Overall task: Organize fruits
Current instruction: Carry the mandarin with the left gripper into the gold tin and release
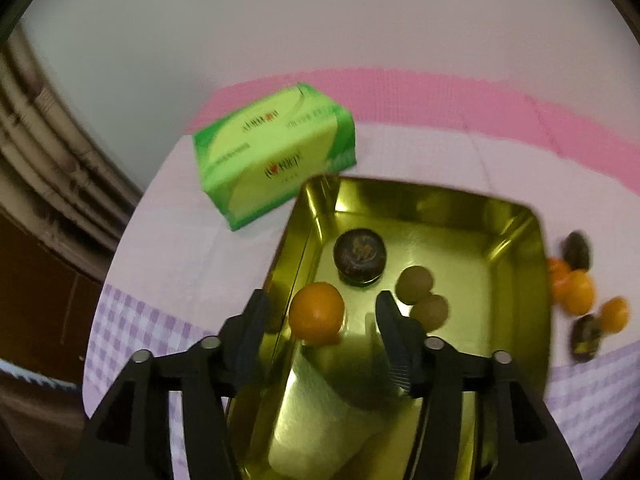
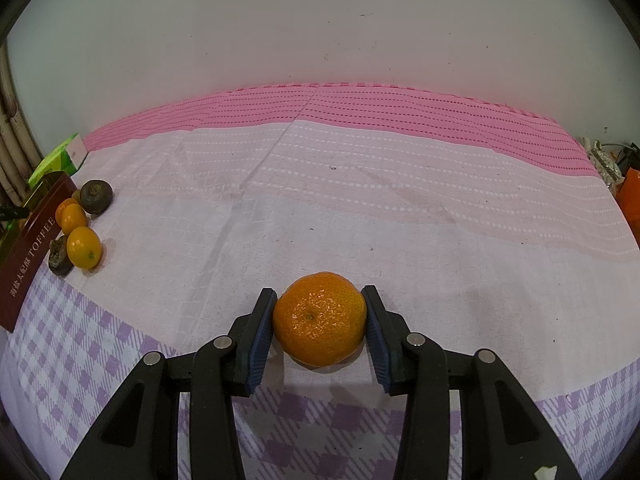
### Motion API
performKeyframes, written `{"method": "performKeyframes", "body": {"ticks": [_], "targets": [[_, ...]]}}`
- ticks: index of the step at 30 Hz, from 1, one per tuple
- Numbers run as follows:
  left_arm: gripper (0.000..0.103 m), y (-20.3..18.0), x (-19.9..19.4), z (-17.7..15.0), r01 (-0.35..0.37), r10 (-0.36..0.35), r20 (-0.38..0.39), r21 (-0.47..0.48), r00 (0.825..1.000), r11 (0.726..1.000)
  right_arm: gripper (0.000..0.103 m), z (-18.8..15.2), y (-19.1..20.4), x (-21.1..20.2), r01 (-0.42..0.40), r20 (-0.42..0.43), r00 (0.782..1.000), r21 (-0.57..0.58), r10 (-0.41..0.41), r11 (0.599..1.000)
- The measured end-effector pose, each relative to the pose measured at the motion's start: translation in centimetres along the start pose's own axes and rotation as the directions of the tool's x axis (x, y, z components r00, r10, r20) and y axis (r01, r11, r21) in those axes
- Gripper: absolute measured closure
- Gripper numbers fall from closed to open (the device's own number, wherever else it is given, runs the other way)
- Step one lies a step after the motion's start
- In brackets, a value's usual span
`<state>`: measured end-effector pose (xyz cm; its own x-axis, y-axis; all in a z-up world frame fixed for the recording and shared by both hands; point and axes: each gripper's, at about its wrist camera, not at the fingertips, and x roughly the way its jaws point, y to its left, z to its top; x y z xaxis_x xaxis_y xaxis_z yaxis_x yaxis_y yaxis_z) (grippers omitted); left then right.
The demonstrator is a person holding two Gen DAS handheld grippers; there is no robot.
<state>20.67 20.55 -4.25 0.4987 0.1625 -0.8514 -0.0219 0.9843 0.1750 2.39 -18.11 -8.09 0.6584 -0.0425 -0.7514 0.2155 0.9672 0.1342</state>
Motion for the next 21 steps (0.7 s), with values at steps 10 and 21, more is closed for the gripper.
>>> {"method": "performKeyframes", "body": {"ticks": [10, 21], "targets": [[0.045, -1.8, -8.7, -7.2, 0.019, -0.011, 0.091, -0.083, 0.996, 0.996, 0.062, 0.1, -0.1, 0.0, -0.009, 0.001, 1.000, 0.006, 0.009, 1.000], [0.045, -3.1, -13.2, -14.0, 0.020, 0.002, 0.120, -0.179, 0.993, 0.984, 0.064, 0.1, 0.3, -0.2, 0.001, -0.002, 1.000, 0.000, -0.001, 1.000]]}}
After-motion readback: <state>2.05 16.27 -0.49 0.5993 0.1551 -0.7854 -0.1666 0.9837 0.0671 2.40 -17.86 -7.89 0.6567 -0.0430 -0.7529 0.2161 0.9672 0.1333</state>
